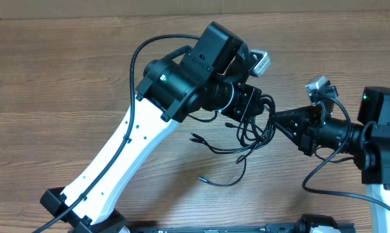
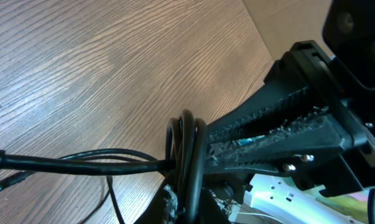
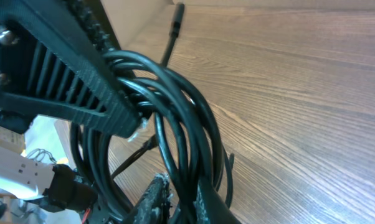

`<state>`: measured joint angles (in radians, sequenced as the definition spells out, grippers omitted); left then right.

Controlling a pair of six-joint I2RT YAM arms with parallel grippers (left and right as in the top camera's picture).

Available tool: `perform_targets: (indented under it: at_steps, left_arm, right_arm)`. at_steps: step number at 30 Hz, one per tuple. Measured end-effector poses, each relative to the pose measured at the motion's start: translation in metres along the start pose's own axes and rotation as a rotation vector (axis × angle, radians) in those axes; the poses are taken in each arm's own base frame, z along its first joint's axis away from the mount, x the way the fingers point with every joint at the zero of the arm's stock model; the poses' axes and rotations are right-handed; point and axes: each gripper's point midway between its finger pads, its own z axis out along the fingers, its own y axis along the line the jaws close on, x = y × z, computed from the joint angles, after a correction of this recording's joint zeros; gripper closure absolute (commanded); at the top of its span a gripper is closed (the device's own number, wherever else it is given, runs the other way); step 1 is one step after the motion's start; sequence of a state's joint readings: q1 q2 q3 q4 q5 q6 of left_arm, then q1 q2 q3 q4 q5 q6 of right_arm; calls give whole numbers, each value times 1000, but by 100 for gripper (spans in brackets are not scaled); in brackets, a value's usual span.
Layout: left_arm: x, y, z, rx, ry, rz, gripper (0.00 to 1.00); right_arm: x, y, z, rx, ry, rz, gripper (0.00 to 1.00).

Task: Untangle cables

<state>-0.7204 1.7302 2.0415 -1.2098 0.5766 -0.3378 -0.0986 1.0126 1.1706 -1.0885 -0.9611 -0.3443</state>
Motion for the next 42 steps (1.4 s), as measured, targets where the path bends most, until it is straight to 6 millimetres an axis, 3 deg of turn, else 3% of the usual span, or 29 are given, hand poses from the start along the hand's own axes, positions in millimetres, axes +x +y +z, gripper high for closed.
perform_targets:
  at_steps: [4,12,14,19,26,29,30,31,33,38,42]
  left_arm:
    - [0,0,0,1,-2,1,96]
    - [-1,0,0,0,-4,3,96]
    - [-1,1,0,-4,-5,2,96]
    - [-1,0,1,1,-2,2,96]
    - [7,-3,2,12,31,-7,96]
    - [7,-3,2,12,31,-6,96]
    - [7,-2,2,8,30,-6,96]
    - [7,0,2,-5,29,-8,96]
    - [9,8,2,-49,31,-17,96]
    - [14,31,-1,-173,37,-39,96]
    - [13,33,-1,-187,32,-38,96]
  right_arm:
    - [0,-1,1,0,2,2,96]
    - [0,-16,0,87,9,58,96]
    - [3,-26,-2,159,17,121,96]
    - [16,-73,-16,455,33,337,96]
    - [41,-104,-23,622,95,520,96]
    - [44,-105,-23,632,101,551,96]
    - [46,-104,-23,631,105,556,90]
    - [46,-103,-23,623,109,555,75]
    - [44,-98,-19,582,113,528,66]
    - [32,-71,-3,374,119,372,62]
    - [26,-58,2,282,114,299,62]
